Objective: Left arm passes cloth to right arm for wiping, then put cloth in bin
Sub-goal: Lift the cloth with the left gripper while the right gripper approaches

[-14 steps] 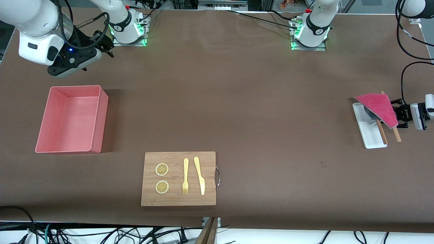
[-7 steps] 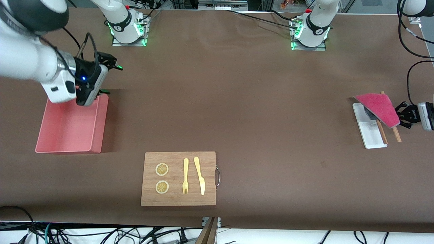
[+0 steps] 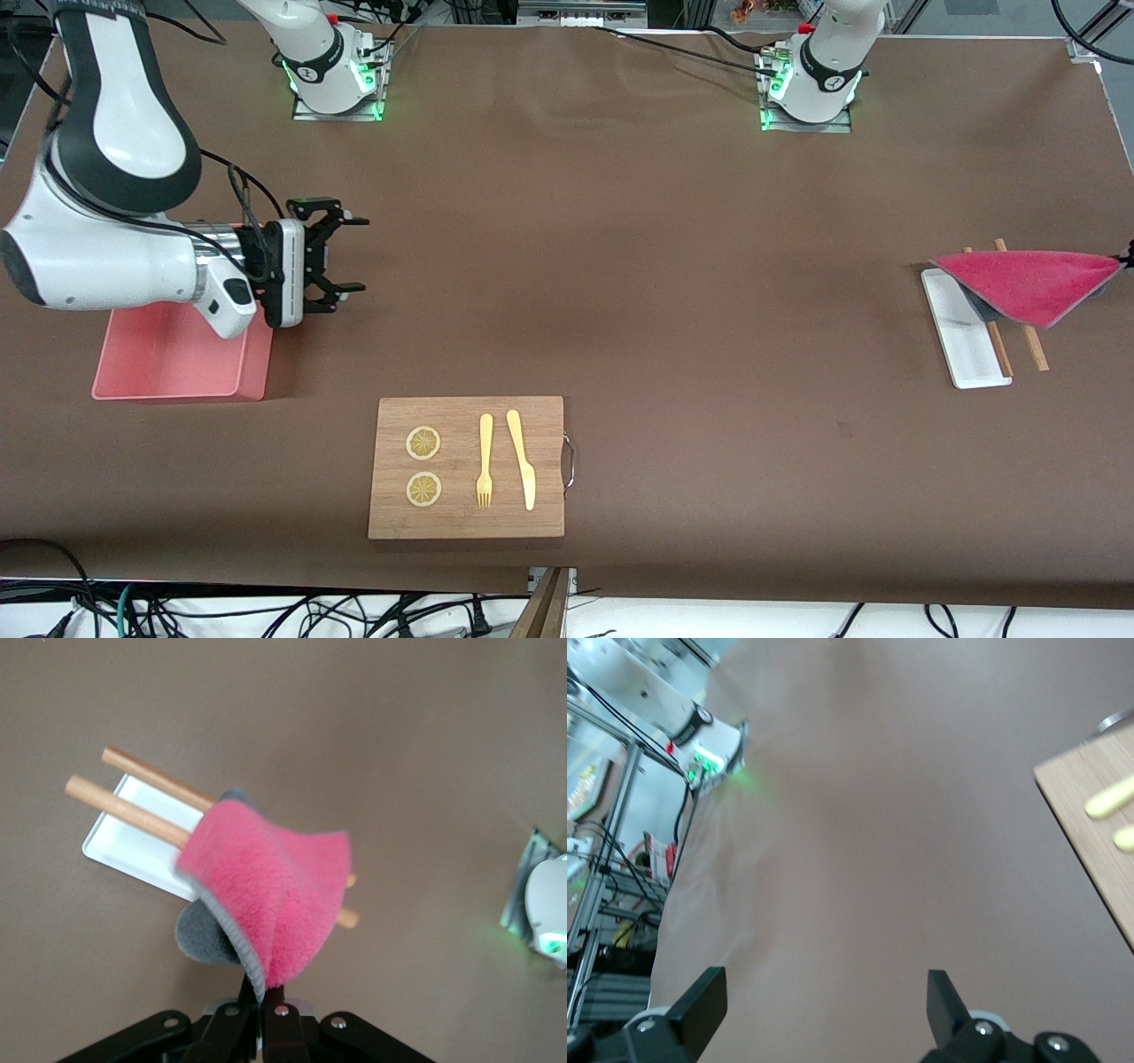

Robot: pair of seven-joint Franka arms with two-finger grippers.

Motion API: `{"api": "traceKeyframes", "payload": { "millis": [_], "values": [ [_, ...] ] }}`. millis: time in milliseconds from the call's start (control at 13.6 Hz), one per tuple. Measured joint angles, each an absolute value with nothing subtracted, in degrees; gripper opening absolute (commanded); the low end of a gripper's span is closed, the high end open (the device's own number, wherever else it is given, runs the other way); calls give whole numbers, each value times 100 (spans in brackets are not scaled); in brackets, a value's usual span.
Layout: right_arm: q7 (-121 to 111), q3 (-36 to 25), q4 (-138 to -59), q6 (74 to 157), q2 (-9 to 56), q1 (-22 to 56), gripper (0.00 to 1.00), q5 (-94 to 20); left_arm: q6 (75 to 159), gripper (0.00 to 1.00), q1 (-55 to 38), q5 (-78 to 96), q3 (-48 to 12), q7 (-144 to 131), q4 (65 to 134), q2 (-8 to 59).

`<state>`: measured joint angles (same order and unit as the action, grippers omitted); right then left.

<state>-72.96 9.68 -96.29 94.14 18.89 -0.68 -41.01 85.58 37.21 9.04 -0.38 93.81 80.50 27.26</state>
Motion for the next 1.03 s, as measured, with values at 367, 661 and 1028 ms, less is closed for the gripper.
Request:
{"api": "traceKeyframes", "payload": {
  "millis": [367, 661, 1028],
  "values": [
    [-7899, 1401, -10518, 10620, 1892, 103, 100, -5374, 7834, 0, 1904, 708, -146, 6364, 8047, 1819],
    [-7900, 2134, -10724, 11874, 1881, 357, 100, -5890, 7833, 0, 375, 707, -343, 4792, 7960, 1662],
    [-7605, 2572, -10811, 13167, 1880, 935, 100, -6440, 8398, 0, -1434, 1416, -409, 4352, 7909, 2096]
  ]
}}
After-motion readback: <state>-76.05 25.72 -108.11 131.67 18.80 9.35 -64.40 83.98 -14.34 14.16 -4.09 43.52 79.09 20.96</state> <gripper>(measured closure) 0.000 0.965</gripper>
